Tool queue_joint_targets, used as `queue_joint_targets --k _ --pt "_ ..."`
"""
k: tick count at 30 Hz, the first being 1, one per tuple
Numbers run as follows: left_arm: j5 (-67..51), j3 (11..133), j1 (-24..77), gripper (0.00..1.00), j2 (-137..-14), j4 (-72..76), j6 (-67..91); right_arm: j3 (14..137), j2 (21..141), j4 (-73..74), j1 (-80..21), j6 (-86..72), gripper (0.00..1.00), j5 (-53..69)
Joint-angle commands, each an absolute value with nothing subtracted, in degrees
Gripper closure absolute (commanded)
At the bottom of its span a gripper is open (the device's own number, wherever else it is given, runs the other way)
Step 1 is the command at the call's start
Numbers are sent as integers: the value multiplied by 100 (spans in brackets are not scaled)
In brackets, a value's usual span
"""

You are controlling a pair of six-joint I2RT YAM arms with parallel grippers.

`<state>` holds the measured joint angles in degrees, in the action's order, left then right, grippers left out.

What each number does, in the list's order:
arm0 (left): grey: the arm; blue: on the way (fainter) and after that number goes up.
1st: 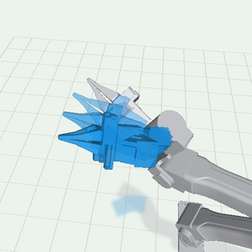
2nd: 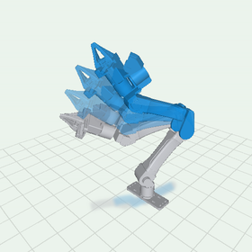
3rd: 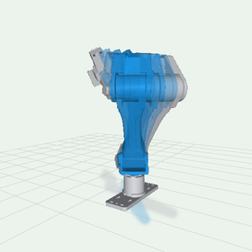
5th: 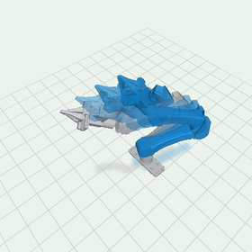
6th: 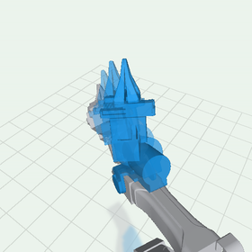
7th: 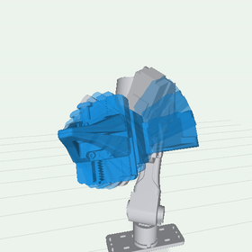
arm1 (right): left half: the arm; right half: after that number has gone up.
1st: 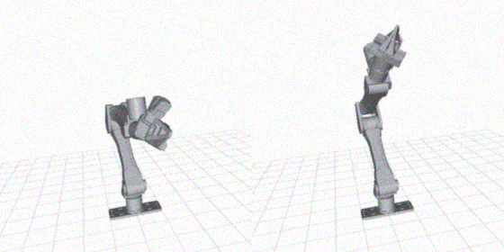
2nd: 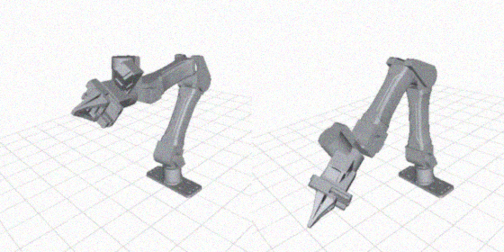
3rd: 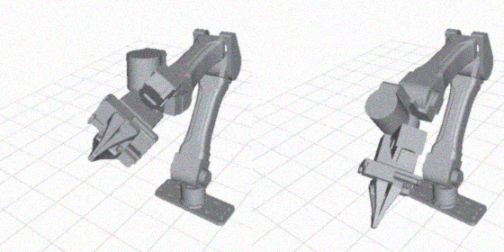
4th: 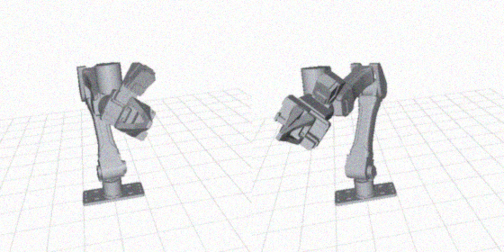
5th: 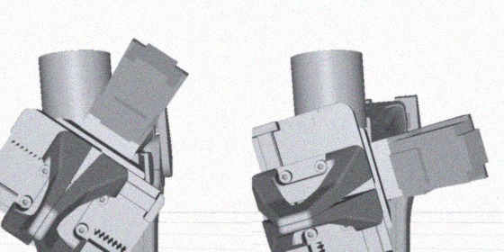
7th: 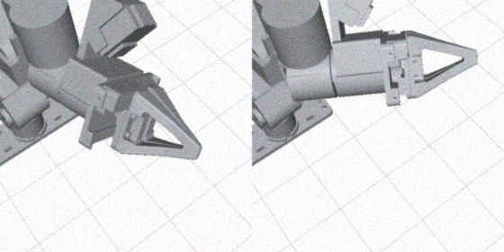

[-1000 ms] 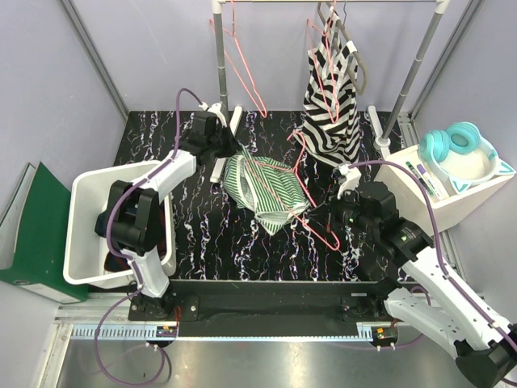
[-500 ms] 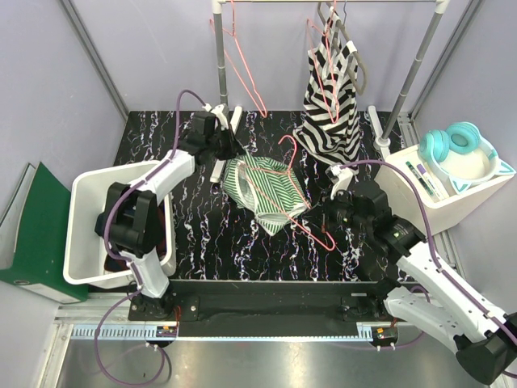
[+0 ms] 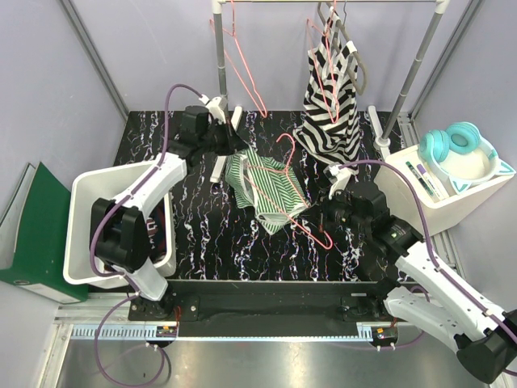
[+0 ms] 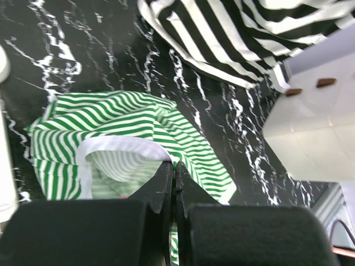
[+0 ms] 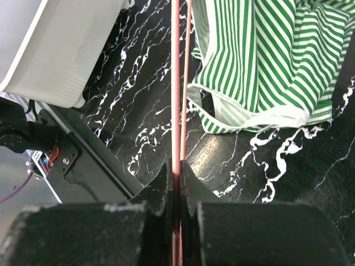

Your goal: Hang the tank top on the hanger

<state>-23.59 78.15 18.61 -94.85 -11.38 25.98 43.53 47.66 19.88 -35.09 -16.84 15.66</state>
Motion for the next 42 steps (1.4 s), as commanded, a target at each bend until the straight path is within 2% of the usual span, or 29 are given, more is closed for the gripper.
queue_joint_targets --k 1,12,17,20,21,22,23,24,25,26,27,34,38,42 --pt "-2751 7813 2170 100 -9097 -1064 2681 4280 4746 1284 -3612 -1582 100 1547" --pt "-2830 7910 3022 100 -8368 -1002 2874 4061 4605 791 -3639 -1670 100 1547" --pt "-2865 7464 3164 100 -7868 -660 3023 3929 4465 633 -3647 -1705 100 1468" --pt "-2357 7261 3138 98 -7717 -720 2778 3841 4386 467 -3647 -1758 100 1476" --pt "-2181 7242 3138 93 -7708 -912 2638 3823 4377 431 -3647 -1775 100 1477" --pt "-1910 7225 3129 74 -7708 -1001 2558 3806 4368 405 -3647 -1801 100 1494" --pt "-1751 7207 3129 61 -7708 -1089 2488 3780 4359 352 -3647 -1810 100 1512" --pt "-1619 7198 3129 40 -7699 -1220 2392 3762 4359 317 -3647 -1828 100 1520" --pt "-1452 7181 3129 12 -7691 -1248 2365 3753 4342 290 -3647 -1854 100 1529" --pt "-1389 7163 3129 4 -7647 -1274 2329 3727 4350 255 -3647 -1863 100 1529" --pt "-1345 7154 3138 1 -7603 -1301 2268 3727 4333 229 -3647 -1872 100 1538" --pt "-388 6935 3497 1 -6962 -1134 1662 3727 4447 62 -3656 -1925 100 1582" --pt "245 6847 4330 3 -6855 -889 1161 3700 4570 -121 -3674 -1951 100 1617" --pt "561 6803 4728 4 -7048 -554 1037 3700 4711 -255 -3700 -2021 100 1652"
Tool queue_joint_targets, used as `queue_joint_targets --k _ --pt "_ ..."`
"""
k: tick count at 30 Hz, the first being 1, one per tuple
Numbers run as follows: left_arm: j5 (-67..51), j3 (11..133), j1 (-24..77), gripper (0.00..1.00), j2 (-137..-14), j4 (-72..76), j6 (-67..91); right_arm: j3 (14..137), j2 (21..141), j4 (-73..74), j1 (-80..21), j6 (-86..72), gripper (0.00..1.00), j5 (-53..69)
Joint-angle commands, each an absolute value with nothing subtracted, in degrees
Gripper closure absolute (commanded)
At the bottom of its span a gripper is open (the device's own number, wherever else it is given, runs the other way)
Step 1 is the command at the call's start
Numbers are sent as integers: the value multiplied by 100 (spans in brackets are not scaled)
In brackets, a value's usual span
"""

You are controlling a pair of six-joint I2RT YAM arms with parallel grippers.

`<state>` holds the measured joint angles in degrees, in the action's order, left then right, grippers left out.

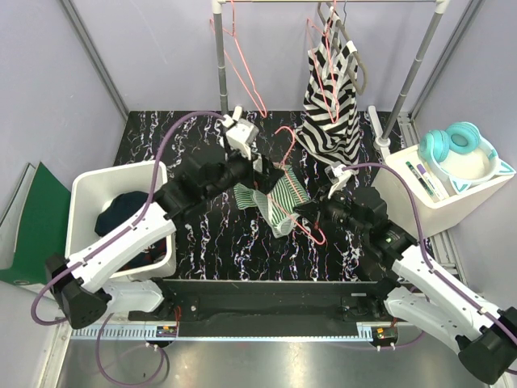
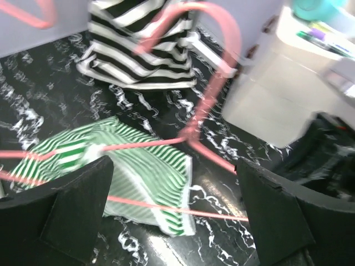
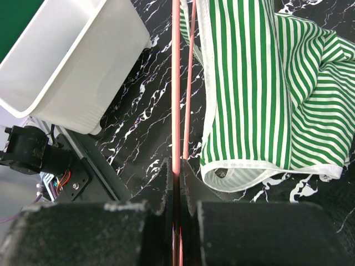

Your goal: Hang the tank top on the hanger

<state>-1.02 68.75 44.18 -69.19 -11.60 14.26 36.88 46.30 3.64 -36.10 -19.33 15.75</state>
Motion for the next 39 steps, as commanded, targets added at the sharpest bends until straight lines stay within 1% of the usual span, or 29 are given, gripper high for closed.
queue_joint_targets --k 1,8,11,13,14,16,17,18,19,20,21,23,24,26,29,31,32,33,34,35,36,39 --pt "597 6803 4772 4 -7145 -502 1037 3700 4720 -298 -3709 -2039 100 1652" --pt "896 6987 4974 4 -7655 -150 958 3691 4781 -387 -3762 -2083 100 1723" --pt "1501 7084 5097 5 -7839 -141 862 3665 4799 -439 -3779 -2127 100 1767" --pt "1582 7101 5124 7 -7919 -123 826 3656 4807 -483 -3788 -2144 100 1793" --pt "1565 7084 5133 15 -7936 -62 817 3656 4825 -475 -3779 -2136 100 1793" --pt "1529 7014 5133 24 -7954 -18 817 3665 4887 -501 -3788 -2136 100 1793" --pt "1529 6979 5142 35 -7954 104 809 3665 4913 -518 -3797 -2144 100 1802" --pt "1555 6961 5142 40 -7954 140 817 3665 4939 -545 -3788 -2162 100 1819" --pt "1582 6900 5150 47 -7937 158 817 3648 4939 -580 -3797 -2180 100 1828" --pt "1591 6865 5150 62 -7928 202 817 3647 4948 -597 -3797 -2188 100 1828" --pt "1617 6821 5150 71 -7902 237 817 3639 4966 -606 -3806 -2215 100 1819" --pt "1626 6680 5150 84 -7840 359 809 3656 5001 -598 -3797 -2224 100 1793" --pt "1635 6636 5150 95 -7814 395 791 3665 5062 -606 -3797 -2224 100 1793" --pt "1626 6557 5159 100 -7761 413 765 3683 5132 -606 -3797 -2250 100 1758" --pt "1731 6478 5159 100 -7699 335 642 3718 5264 -589 -3797 -2259 99 1653" --pt "2073 6443 5150 100 -7664 255 563 3761 5344 -475 -3806 -2241 92 1486" --pt "2222 6434 5150 100 -7673 177 423 3779 5370 -414 -3797 -2215 75 1442" --pt "2537 6425 5150 100 -7690 150 370 3805 5379 -352 -3797 -2154 63 1389" --pt "2705 6425 5150 100 -7699 89 334 3867 5370 -212 -3797 -2119 48 1284" --pt "2855 6425 5150 100 -7725 79 238 3885 5353 -150 -3797 -2101 27 1231" --pt "3083 6425 5150 100 -7769 70 194 3893 5266 -89 -3797 -2074 18 1170" --pt "3408 6399 5150 100 -7892 158 35 3911 5020 202 -3797 -2083 3 897"
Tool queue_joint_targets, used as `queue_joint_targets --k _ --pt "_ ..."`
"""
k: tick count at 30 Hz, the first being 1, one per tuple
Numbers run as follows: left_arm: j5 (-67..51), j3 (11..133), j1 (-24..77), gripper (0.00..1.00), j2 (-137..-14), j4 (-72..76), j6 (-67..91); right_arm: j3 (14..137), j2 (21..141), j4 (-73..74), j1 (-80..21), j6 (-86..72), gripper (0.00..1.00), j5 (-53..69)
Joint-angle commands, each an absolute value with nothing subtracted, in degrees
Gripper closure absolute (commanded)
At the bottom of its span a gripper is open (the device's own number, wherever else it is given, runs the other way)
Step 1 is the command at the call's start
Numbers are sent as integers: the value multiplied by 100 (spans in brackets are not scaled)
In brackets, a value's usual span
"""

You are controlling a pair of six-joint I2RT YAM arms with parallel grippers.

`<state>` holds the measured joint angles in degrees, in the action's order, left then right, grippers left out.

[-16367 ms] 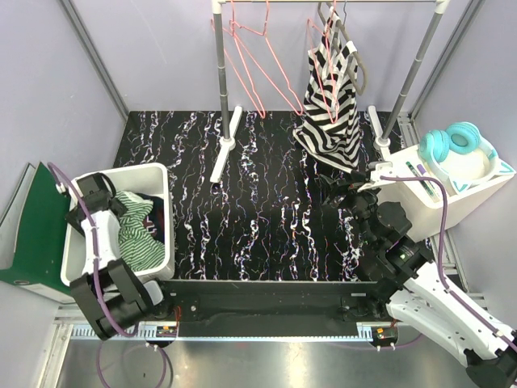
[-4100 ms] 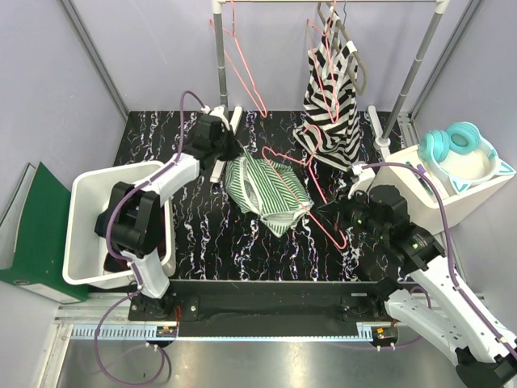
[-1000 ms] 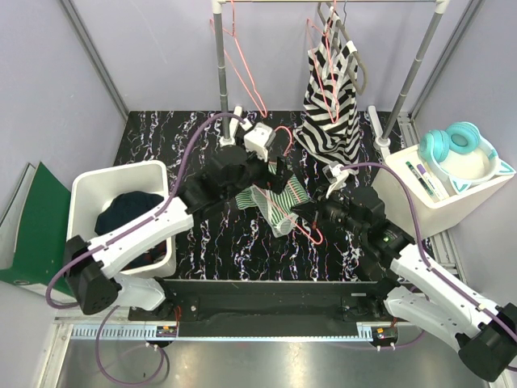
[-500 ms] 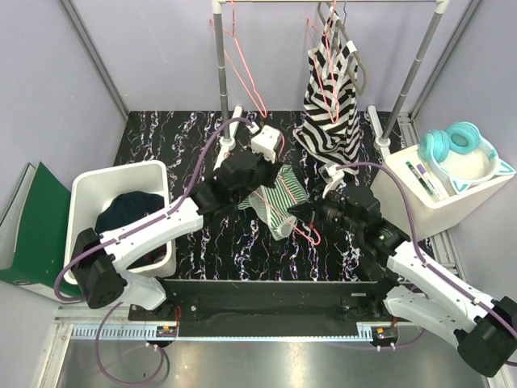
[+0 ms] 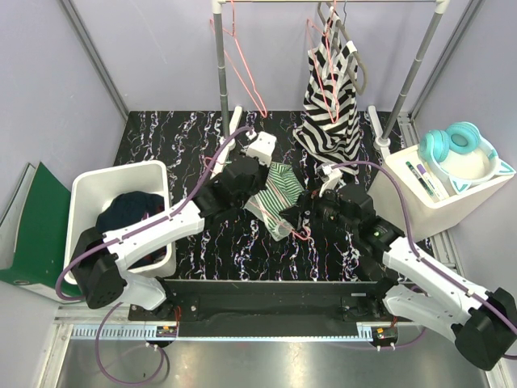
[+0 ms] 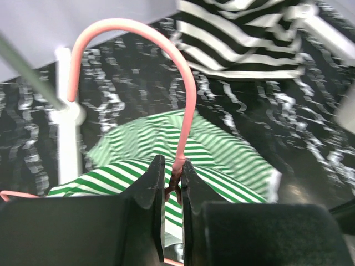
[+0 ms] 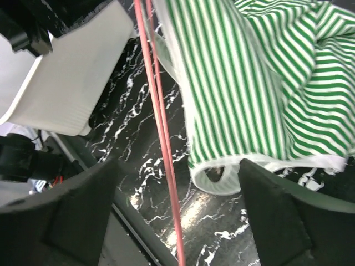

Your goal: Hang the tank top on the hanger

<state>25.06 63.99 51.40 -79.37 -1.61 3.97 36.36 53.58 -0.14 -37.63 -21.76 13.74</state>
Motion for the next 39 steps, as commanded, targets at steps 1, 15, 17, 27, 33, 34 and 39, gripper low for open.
queue_joint_targets --k 1,15,17,27,33,34,39 --pt "3515 6416 5142 100 -7945 193 9 3902 4949 333 -3806 -2074 3 853" --pt "3278 6583 4456 100 -8279 62 474 3446 4630 423 -3849 -1925 16 1168" --pt "3313 6714 4360 100 -8349 -113 545 3349 4702 256 -4007 -1951 18 1169" --pt "3024 6838 3788 100 -8613 -395 1020 3330 5167 -185 -5377 -1732 25 -206" --pt "2822 6812 3779 100 -8587 -439 1116 3700 6361 -726 -5968 -1424 23 -441" --pt "2795 6812 3771 100 -8570 -448 1142 3735 6537 -895 -5968 -1389 23 -379" --pt "2584 6733 3779 100 -8447 -501 1134 4420 7847 -1195 -6029 -1257 21 -746"
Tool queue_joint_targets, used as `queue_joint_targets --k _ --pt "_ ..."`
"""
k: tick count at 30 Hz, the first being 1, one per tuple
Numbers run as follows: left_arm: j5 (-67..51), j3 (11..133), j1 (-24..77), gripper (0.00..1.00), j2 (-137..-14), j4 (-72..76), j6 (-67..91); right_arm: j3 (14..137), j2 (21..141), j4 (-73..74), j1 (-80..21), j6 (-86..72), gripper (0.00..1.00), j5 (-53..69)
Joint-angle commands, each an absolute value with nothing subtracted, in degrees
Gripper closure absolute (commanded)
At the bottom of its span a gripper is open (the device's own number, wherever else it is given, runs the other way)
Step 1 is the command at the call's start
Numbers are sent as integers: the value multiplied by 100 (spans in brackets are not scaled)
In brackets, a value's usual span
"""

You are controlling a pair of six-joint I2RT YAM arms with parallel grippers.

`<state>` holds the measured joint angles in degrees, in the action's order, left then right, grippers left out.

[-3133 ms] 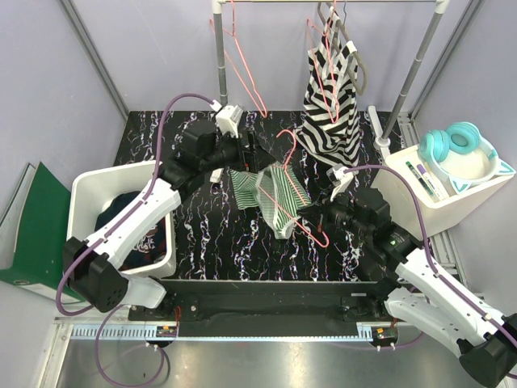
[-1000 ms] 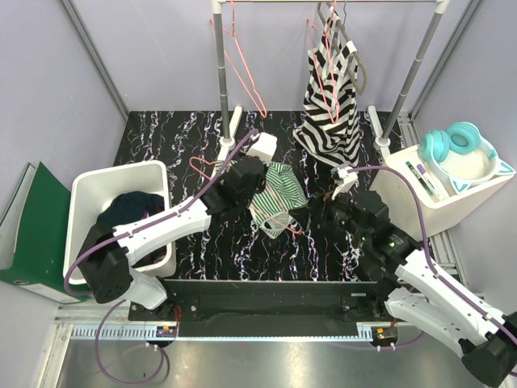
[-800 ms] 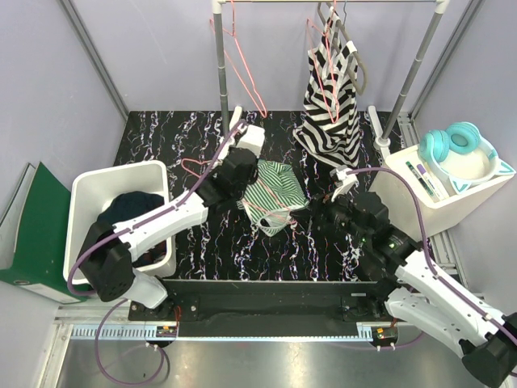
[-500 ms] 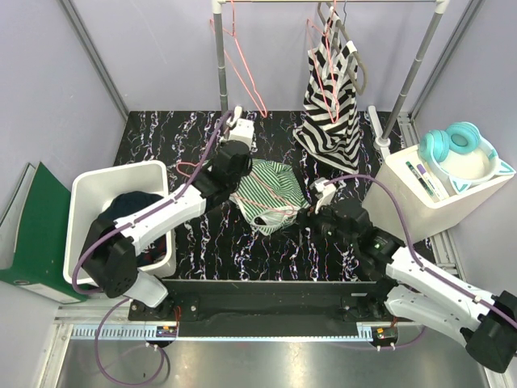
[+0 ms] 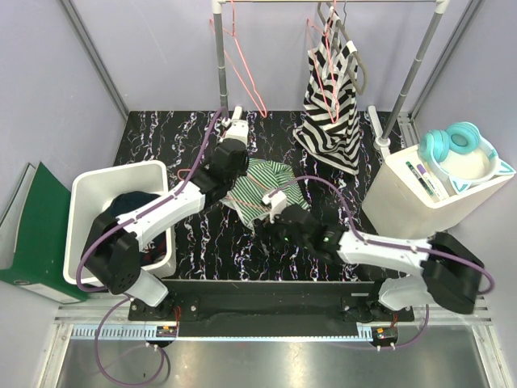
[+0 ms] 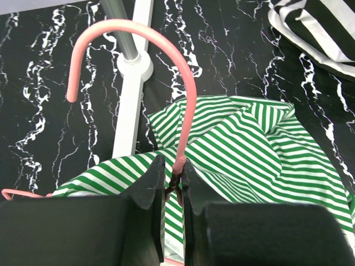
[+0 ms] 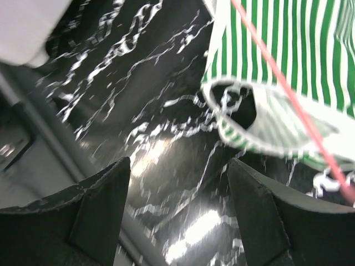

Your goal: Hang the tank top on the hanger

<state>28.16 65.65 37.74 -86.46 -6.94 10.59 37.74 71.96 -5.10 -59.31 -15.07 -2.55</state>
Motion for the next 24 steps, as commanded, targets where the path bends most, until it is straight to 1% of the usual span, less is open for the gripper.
queue_joint_targets --k 1,5,12,14,17,18,20,22,23,24 --pt "2584 6706 3771 100 -8385 -501 1134 4517 8110 -1204 -6055 -1161 20 -860" --pt "2566 6592 3779 100 -8218 -518 1116 4947 8664 -1196 -6065 -958 18 -1221" --pt "2575 6513 3779 100 -8095 -554 1037 5203 9333 -1116 -6073 -905 16 -1468" --pt "2584 6495 3771 100 -8068 -528 1011 5273 9536 -1081 -6065 -870 19 -1354" --pt "2628 6495 3779 100 -8051 -545 967 5378 9694 -897 -6064 -949 28 -1249" --pt "2637 6486 3771 100 -8051 -545 941 5370 9694 -862 -6064 -984 40 -1213" --pt "2724 6469 3771 100 -8033 -536 888 5283 9554 -826 -6065 -1054 70 -1126" --pt "2873 6425 3771 100 -8033 -510 809 5195 9301 -730 -6065 -1168 95 -1090" --pt "2909 6425 3744 100 -8033 -501 791 5081 9194 -695 -6064 -1204 99 -1020" --pt "2927 6407 3727 100 -8033 -510 782 5019 9072 -651 -6073 -1248 100 -976"
